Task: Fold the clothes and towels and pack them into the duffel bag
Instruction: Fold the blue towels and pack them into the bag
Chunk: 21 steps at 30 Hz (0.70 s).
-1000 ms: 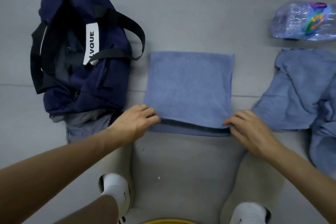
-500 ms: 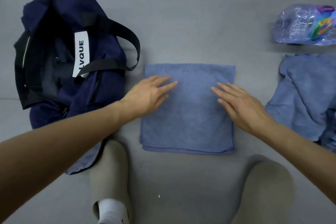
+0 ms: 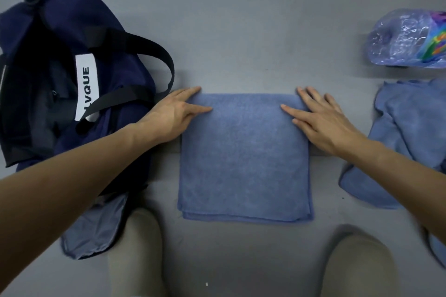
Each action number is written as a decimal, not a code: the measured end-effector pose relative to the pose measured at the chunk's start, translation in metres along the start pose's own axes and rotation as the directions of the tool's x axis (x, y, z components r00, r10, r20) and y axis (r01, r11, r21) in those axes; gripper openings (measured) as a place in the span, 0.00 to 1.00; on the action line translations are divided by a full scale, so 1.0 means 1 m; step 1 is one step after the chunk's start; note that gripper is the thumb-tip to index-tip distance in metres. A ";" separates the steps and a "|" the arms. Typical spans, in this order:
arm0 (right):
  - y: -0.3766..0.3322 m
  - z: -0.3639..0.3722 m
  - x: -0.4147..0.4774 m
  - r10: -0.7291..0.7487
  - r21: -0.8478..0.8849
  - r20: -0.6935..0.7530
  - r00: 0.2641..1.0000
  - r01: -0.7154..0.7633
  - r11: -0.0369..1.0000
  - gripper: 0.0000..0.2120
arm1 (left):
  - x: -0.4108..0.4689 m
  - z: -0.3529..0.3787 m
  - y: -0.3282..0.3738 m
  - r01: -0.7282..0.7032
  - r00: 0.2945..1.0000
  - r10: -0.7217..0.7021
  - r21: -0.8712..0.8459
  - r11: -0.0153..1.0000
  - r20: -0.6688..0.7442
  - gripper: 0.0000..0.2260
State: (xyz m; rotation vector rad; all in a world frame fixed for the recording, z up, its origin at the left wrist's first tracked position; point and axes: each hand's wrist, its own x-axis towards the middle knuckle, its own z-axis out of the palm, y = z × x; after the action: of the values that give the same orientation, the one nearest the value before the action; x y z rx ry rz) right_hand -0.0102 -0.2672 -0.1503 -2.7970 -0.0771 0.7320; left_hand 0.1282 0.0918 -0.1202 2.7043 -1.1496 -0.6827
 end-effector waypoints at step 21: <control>0.020 -0.032 0.028 0.044 0.261 -0.129 0.991 -0.009 0.965 0.20 | 0.035 -0.022 0.007 0.226 0.954 -0.239 -0.087 0.970 -0.182 0.13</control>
State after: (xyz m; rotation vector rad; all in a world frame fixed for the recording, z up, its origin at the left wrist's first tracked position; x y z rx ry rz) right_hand 0.0301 -0.2908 -0.1419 -2.5903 0.0757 0.5160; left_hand 0.1554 0.0606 -0.1113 2.8017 -0.7590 -0.4634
